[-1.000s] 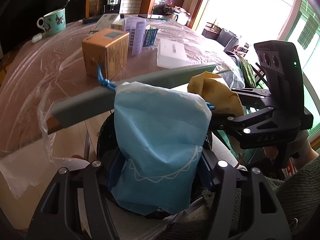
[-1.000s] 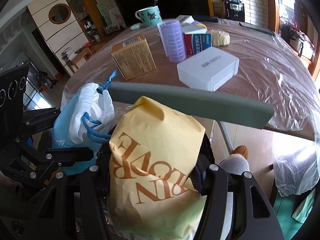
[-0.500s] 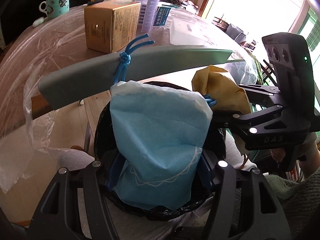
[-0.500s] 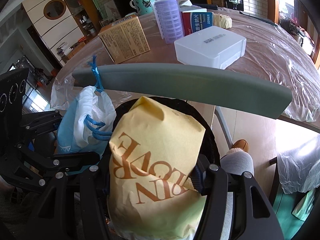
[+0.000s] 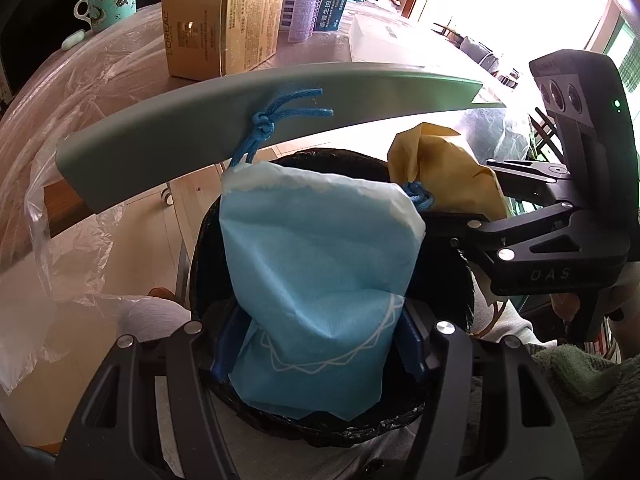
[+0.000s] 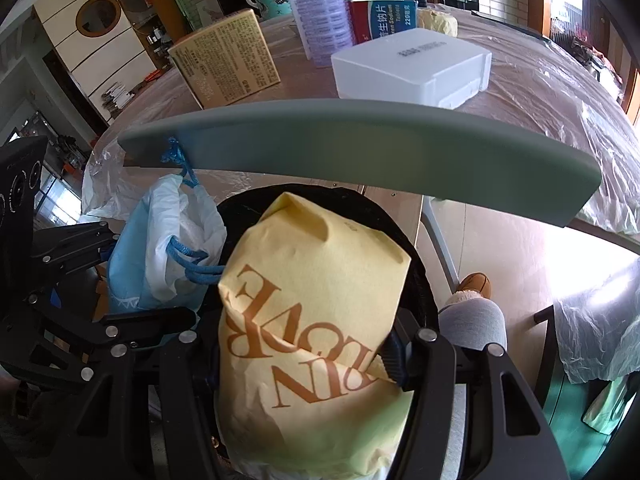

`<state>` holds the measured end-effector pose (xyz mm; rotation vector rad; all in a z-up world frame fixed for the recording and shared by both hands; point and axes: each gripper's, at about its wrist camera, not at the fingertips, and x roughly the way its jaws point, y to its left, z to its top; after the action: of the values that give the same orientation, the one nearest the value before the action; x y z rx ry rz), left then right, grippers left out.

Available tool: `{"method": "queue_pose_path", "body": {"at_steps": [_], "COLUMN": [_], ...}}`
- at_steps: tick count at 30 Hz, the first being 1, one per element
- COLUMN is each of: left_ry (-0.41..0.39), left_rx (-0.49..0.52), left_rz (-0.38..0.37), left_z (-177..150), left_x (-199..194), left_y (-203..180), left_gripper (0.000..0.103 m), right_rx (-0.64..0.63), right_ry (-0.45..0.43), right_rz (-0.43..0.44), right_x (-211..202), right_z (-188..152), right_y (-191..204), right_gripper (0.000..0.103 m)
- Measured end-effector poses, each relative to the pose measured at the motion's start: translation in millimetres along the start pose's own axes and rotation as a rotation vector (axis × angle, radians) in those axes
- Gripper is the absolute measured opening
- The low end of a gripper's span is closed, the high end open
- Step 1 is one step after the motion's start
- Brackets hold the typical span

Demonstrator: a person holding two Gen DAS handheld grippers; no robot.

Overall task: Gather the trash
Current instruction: 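Open both tools to drop the bags into the trash bin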

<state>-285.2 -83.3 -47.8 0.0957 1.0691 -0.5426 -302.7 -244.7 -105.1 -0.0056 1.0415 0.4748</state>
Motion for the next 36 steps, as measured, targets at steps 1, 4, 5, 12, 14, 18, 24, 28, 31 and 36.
{"method": "queue_pose_path", "body": {"at_steps": [1, 4, 5, 12, 14, 18, 24, 28, 31, 36], "left_ry": [0.002, 0.004, 0.005, 0.011, 0.011, 0.013, 0.014, 0.001, -0.021, -0.079], "left_rx": [0.002, 0.002, 0.001, -0.002, -0.003, -0.003, -0.007, -0.023, -0.040, -0.043], "left_rz": [0.002, 0.004, 0.005, 0.013, 0.013, 0.015, 0.017, 0.018, 0.006, -0.013], "left_z": [0.0, 0.1, 1.1, 0.9, 1.0, 0.7, 0.1, 1.3, 1.7, 3.3], "left_x": [0.5, 2.4, 3.9, 6.5, 6.6, 7.1, 6.6, 3.9, -3.4, -25.5], "left_y": [0.2, 1.2, 0.5, 2.2, 4.1, 5.6, 8.2, 9.8, 13.2, 14.9], "left_gripper": [0.064, 0.064, 0.064, 0.064, 0.064, 0.064, 0.064, 0.081, 0.088, 0.089], "right_rx": [0.001, 0.004, 0.003, 0.004, 0.001, -0.005, 0.003, 0.032, 0.031, 0.030], "right_ry": [0.001, 0.003, 0.003, 0.008, 0.009, 0.011, 0.011, -0.007, -0.029, -0.084], "right_rz": [-0.001, -0.005, -0.006, -0.016, -0.021, -0.028, -0.029, -0.034, -0.042, -0.063], "right_x": [1.1, 4.2, 4.8, 8.9, 10.0, 11.0, 11.9, 7.5, -1.1, -24.6], "right_z": [0.2, -0.5, -0.7, 0.6, 1.4, 3.7, 5.8, 8.7, 8.5, 10.9], "right_y": [-0.4, -1.3, -2.1, -2.3, -1.7, 0.6, -0.4, -6.2, -8.9, -12.5], "right_gripper": [0.059, 0.059, 0.059, 0.059, 0.059, 0.059, 0.061, 0.076, 0.081, 0.082]}}
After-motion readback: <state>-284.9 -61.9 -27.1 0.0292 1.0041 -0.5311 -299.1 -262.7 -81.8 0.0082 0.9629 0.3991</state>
